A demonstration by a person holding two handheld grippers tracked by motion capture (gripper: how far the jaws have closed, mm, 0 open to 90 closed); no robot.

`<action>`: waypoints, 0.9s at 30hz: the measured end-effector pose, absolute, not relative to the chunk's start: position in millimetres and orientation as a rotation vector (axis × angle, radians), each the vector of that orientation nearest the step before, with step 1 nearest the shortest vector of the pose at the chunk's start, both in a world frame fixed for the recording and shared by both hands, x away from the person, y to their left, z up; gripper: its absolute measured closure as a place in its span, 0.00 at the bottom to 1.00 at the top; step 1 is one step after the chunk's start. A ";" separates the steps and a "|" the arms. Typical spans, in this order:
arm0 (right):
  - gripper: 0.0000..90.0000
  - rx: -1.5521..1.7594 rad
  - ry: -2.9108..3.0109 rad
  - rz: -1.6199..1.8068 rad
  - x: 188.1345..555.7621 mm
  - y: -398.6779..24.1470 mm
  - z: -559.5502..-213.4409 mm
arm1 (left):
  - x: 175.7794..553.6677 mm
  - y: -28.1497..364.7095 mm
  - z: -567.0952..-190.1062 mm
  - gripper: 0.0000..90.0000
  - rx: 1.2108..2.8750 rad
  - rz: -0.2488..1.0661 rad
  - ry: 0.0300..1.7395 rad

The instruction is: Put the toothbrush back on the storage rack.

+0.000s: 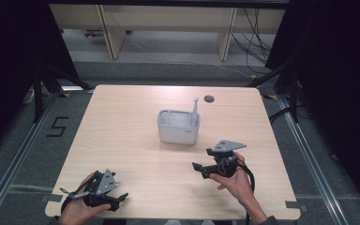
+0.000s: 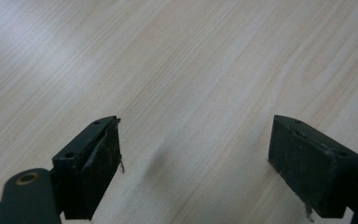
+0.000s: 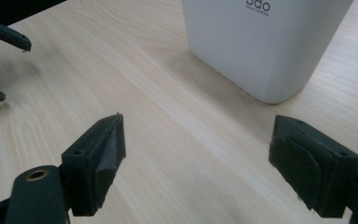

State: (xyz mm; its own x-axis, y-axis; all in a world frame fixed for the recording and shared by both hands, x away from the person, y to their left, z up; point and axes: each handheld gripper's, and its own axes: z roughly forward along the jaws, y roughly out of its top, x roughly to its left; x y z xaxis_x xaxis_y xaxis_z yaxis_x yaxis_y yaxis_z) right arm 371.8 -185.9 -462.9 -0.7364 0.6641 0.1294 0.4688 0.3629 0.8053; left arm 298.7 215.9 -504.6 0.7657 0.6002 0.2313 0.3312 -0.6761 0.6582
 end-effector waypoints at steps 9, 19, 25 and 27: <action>0.21 1.036 2.432 1.321 362.7 -184.9 -467.3 | 298.7 216.4 -503.2 0.18 2.365 0.579 0.694; 0.20 1.010 2.412 1.322 350.5 -189.4 -471.4 | 298.9 216.0 -504.4 0.18 2.353 0.582 0.691; 0.19 1.050 2.424 1.337 343.1 -191.8 -475.7 | 299.0 215.9 -504.3 0.18 2.353 0.584 0.689; 0.18 1.005 2.426 1.315 343.2 -193.3 -477.9 | 298.5 215.7 -504.3 0.18 2.345 0.579 0.699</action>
